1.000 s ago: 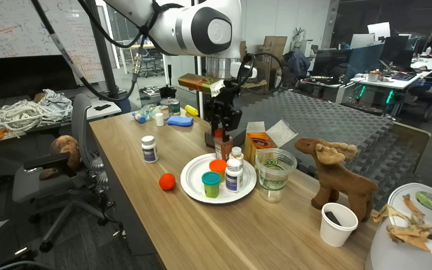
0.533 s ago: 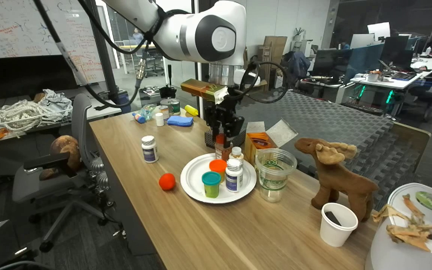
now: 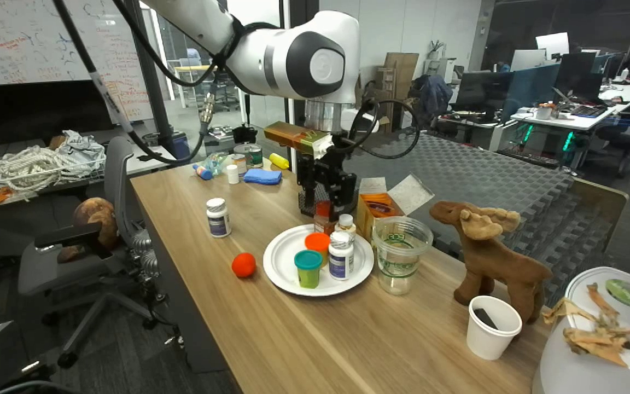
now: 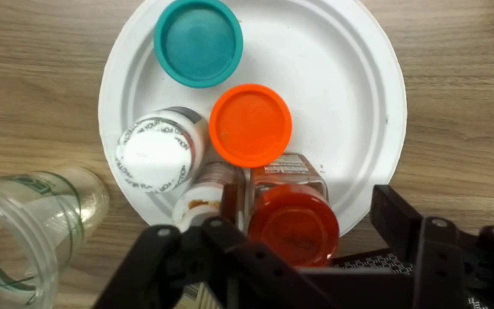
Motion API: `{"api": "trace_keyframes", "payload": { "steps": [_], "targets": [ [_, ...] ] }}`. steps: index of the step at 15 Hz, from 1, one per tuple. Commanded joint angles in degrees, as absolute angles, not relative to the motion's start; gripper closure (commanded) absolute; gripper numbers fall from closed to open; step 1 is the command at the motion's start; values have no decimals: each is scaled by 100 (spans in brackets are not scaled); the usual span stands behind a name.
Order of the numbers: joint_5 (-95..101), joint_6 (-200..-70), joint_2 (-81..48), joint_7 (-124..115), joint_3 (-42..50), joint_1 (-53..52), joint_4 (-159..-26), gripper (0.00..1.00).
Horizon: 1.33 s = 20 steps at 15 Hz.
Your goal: Place the containers and orange toy on the white plate
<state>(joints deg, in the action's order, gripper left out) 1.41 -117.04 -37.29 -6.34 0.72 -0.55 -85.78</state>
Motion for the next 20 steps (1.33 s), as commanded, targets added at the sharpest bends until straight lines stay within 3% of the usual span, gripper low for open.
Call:
{"api": "trace_keyframes", "payload": {
  "steps": [1,10,20],
  "targets": [
    [213,-11709,-3359,-727,74,-251,-8680,0],
    [549,-11981,-1797,-2624,-35,-1183,-10304,0],
    [167,-12396,-1613,-2558,-565,-1304,-11657,0]
  ]
}}
